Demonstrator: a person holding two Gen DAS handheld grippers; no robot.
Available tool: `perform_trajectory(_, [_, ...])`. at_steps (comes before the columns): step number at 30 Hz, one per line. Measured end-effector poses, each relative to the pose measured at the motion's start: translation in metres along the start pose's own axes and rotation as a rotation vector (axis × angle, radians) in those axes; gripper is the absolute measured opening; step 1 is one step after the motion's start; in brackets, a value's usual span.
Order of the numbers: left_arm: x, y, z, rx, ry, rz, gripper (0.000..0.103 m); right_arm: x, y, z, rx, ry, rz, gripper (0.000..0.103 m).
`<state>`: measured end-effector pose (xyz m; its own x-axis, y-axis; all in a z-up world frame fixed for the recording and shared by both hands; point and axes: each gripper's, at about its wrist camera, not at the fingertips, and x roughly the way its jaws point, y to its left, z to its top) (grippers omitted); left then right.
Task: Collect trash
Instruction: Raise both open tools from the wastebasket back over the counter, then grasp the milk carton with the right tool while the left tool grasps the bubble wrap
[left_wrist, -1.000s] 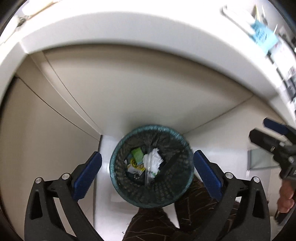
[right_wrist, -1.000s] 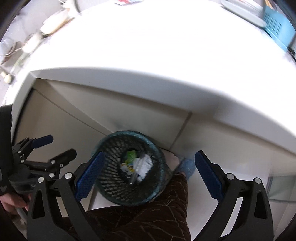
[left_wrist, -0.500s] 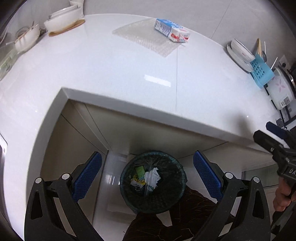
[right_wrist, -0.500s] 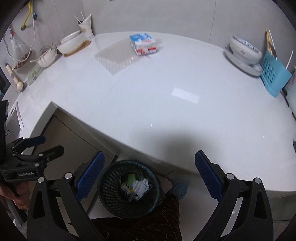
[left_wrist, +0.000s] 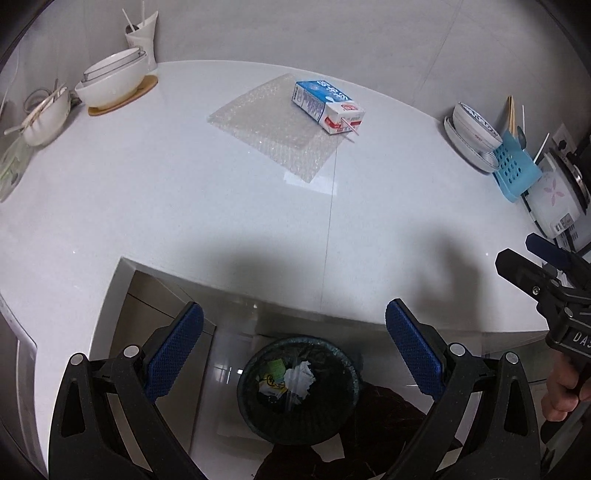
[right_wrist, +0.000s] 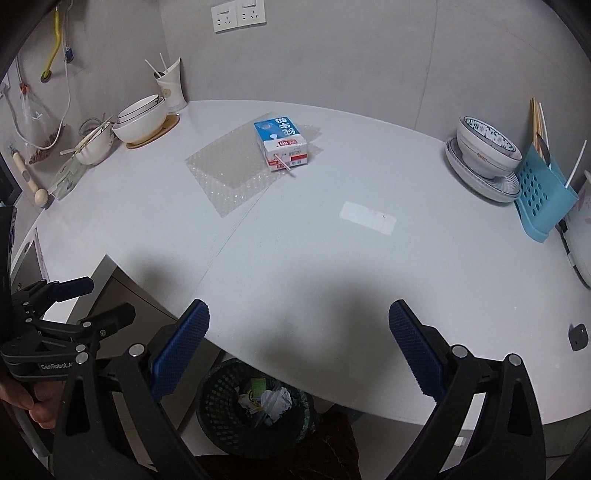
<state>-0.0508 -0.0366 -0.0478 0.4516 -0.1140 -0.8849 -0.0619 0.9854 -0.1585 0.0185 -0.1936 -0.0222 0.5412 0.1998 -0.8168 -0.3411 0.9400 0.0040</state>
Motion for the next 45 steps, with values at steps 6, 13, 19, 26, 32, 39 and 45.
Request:
perform_trajectory(6, [0.003,-0.005,0.030,-0.008,-0.014,0.008,0.097,0.006,-0.010,0.028,-0.017,-0.017,0.007,0.094])
perform_trajectory(13, [0.019,-0.013,0.060,-0.035,-0.017,0.015,0.097,0.020,-0.020,0.056,-0.037,-0.021,0.022,0.094])
perform_trajectory(19, [0.034,-0.011,0.082,-0.069,-0.011,0.038,0.097,0.041,-0.027,0.086,-0.048,-0.008,0.045,0.094])
perform_trajectory(26, [0.046,0.002,0.107,-0.123,-0.010,0.076,0.097,0.076,-0.019,0.128,-0.087,0.007,0.106,0.094])
perform_trajectory(32, [0.058,0.022,0.132,-0.175,-0.006,0.116,0.097,0.128,0.001,0.174,-0.169,0.023,0.126,0.094])
perform_trajectory(39, [0.077,0.037,0.155,-0.215,0.023,0.141,0.097,0.203,0.009,0.214,-0.154,0.131,0.157,0.094])
perform_trajectory(45, [0.104,0.046,0.166,-0.242,0.064,0.142,0.097,0.248,0.017,0.223,-0.151,0.202,0.137,0.094])
